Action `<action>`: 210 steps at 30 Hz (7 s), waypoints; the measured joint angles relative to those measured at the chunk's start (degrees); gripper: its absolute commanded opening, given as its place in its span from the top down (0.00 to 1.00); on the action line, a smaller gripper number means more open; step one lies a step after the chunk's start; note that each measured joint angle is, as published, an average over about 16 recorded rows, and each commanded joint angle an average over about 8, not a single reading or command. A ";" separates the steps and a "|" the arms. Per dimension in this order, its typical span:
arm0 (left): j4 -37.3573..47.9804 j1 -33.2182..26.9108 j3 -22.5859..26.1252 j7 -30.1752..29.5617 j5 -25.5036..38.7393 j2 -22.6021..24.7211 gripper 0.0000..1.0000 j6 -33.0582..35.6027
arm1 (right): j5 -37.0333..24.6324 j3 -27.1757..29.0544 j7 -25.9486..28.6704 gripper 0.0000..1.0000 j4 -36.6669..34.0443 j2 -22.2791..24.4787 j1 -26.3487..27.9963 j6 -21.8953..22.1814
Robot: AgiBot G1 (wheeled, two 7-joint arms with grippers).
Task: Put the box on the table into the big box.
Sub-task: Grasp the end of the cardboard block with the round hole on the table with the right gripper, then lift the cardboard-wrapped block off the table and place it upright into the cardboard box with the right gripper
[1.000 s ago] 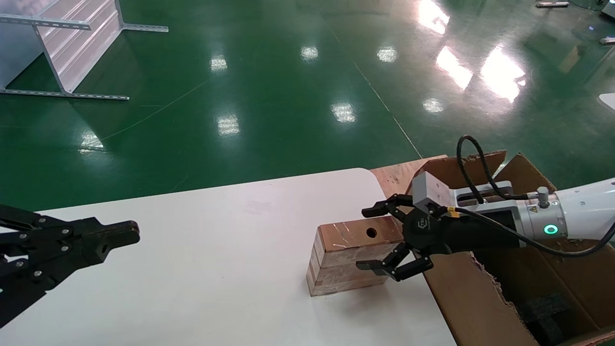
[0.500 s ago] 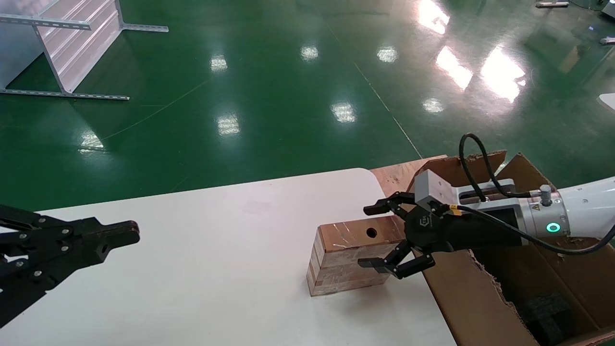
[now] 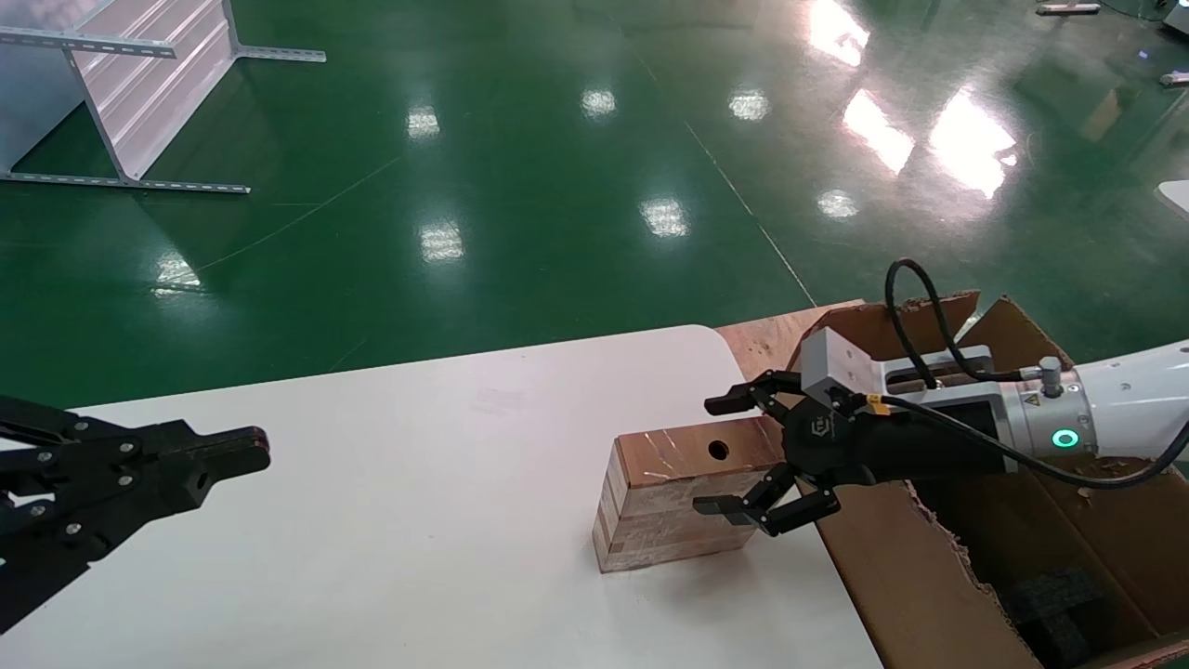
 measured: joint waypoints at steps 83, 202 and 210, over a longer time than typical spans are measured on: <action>0.05 -0.01 0.05 0.04 -0.04 -0.01 0.00 -0.02 | 10.02 0.46 8.76 1.00 4.99 7.71 7.70 -1.00; 0.05 -0.07 0.29 0.15 -0.20 -0.11 0.00 -0.12 | 9.97 3.80 -11.79 1.00 -59.66 8.75 2.00 17.86; 0.05 -0.07 0.30 0.16 -0.21 -0.11 0.00 -0.12 | 9.65 3.79 -10.25 1.00 -58.22 8.02 0.98 19.63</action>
